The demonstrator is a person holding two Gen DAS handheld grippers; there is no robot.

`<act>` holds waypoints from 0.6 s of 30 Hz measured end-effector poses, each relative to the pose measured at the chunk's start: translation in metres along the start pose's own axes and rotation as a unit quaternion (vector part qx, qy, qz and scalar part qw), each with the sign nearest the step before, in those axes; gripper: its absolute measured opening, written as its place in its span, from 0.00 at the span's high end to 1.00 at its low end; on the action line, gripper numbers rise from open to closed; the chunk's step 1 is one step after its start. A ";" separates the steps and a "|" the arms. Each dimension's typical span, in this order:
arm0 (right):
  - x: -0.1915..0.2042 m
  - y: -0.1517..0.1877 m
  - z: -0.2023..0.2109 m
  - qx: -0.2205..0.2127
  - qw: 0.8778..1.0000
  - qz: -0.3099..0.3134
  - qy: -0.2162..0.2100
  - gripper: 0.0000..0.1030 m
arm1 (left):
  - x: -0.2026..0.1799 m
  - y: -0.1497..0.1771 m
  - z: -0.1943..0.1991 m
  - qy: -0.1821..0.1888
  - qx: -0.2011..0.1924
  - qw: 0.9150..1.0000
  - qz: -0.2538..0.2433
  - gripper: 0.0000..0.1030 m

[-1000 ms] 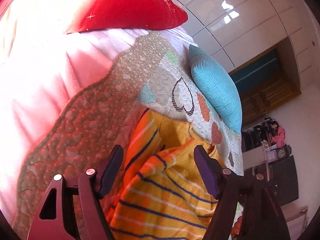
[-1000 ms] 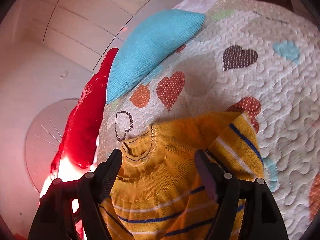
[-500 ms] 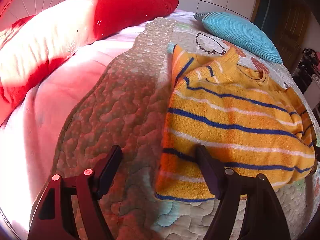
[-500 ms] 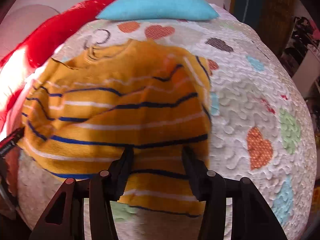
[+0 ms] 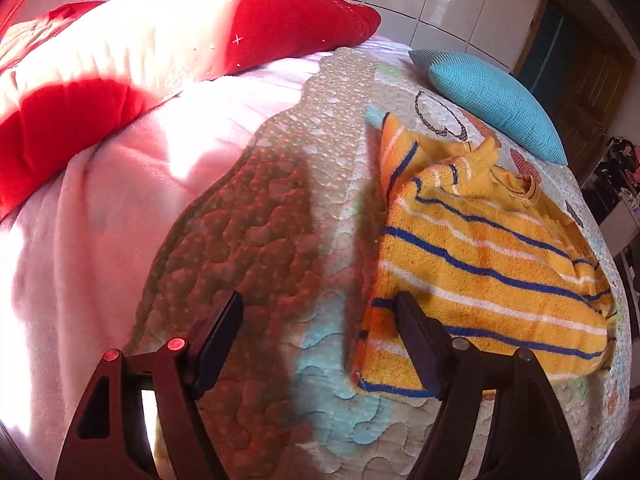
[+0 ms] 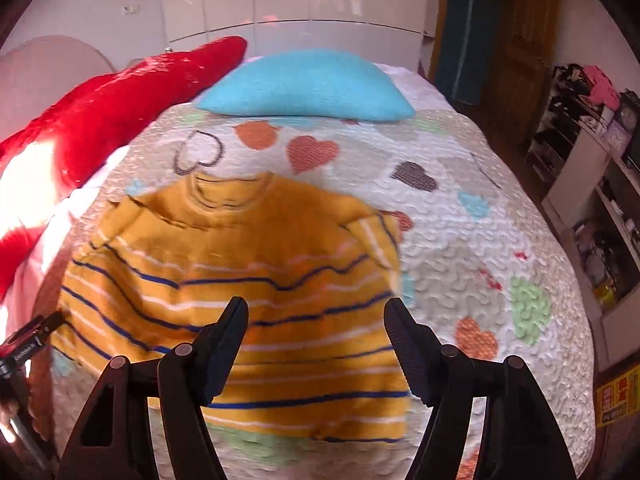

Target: Fold small clothes

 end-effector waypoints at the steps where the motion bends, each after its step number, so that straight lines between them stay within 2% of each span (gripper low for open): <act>1: 0.024 -0.008 -0.006 0.004 1.000 0.010 -0.022 0.35 | 0.006 -0.001 0.005 0.009 -0.004 1.000 0.007 0.25; 3: 0.072 -0.016 -0.020 0.014 0.998 0.036 -0.045 0.43 | 0.017 -0.003 0.015 0.006 -0.014 1.000 0.015 0.25; 7: 0.155 -0.023 -0.061 0.038 0.994 0.077 -0.068 0.44 | 0.038 -0.006 0.030 0.008 -0.029 0.999 0.022 0.25; 10: 0.206 -0.028 -0.097 0.059 0.990 0.111 -0.060 0.44 | 0.053 -0.007 0.031 0.012 -0.026 0.999 0.036 0.25; 14: 0.253 -0.039 -0.137 0.069 0.985 0.158 -0.027 0.44 | 0.069 -0.009 0.028 0.023 -0.020 0.998 0.055 0.25; 18: 0.281 -0.052 -0.162 0.078 0.982 0.172 -0.022 0.44 | 0.078 -0.013 0.027 0.035 -0.020 0.997 0.071 0.25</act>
Point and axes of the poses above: each gripper's, at about its wrist camera, not at the fingertips, and z roughly against the way its jaws point, x to its left, y to its underside, the point moved 5 cm from there along -z, roughly the way its jaws point, and after that the axes turned 2 degrees about y, right-handed, at the moved point
